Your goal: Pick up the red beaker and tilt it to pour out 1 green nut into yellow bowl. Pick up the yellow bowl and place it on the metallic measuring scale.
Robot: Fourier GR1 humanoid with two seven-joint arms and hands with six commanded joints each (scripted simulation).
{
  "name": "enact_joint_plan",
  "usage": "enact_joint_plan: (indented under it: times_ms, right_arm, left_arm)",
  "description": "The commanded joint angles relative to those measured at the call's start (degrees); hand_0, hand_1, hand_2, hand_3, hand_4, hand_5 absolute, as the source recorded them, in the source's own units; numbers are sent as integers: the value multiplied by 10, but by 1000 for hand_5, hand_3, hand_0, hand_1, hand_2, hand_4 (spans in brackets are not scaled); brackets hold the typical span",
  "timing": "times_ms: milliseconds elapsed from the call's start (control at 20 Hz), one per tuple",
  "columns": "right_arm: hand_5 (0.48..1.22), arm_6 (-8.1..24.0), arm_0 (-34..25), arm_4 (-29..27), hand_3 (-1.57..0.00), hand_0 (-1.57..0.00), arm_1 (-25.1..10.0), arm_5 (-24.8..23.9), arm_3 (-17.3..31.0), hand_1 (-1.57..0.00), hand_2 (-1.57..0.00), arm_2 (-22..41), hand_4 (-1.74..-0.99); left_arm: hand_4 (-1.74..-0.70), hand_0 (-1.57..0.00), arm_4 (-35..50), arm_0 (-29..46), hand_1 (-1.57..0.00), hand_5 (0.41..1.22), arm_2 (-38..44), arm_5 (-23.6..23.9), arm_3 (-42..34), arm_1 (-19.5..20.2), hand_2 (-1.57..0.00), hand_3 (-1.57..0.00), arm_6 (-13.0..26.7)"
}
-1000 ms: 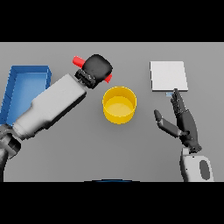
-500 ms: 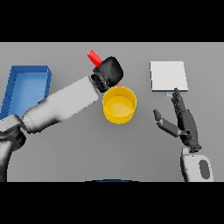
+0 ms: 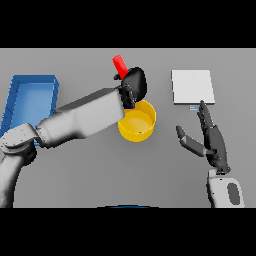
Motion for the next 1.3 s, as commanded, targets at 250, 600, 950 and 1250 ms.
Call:
enact_joint_plan:
  times_ms: [250, 600, 950, 1250]
  right_arm:
    - [585, 1, -1, 9, 1, 1, 1, -5, 14, 1, 1, 2, -1245]
    - [601, -14, -16, 1, 1, 1, -1, 1, 15, 1, 1, -2, -1219]
    - [639, -18, -10, -12, 1, 1, 0, 14, 9, 1, 1, 1, -1266]
    - [652, -30, -20, -9, 1, 1, -10, 23, 12, 1, 1, 6, -1313]
  left_arm:
    - [-1741, -1571, -6, -30, -1571, 1221, -39, 3, 26, 0, -1571, -1570, -10]
    - [-1686, -1571, 22, -105, -1390, 1181, -17, 37, 32, 34, -1379, -1571, -5]
    - [-1553, -1571, 89, -235, -1492, 1213, 73, 89, 154, 90, -1487, -1424, 10]
    - [-1674, -1571, 284, -213, -1550, 1219, 247, 128, 294, 173, -1549, -1440, 58]
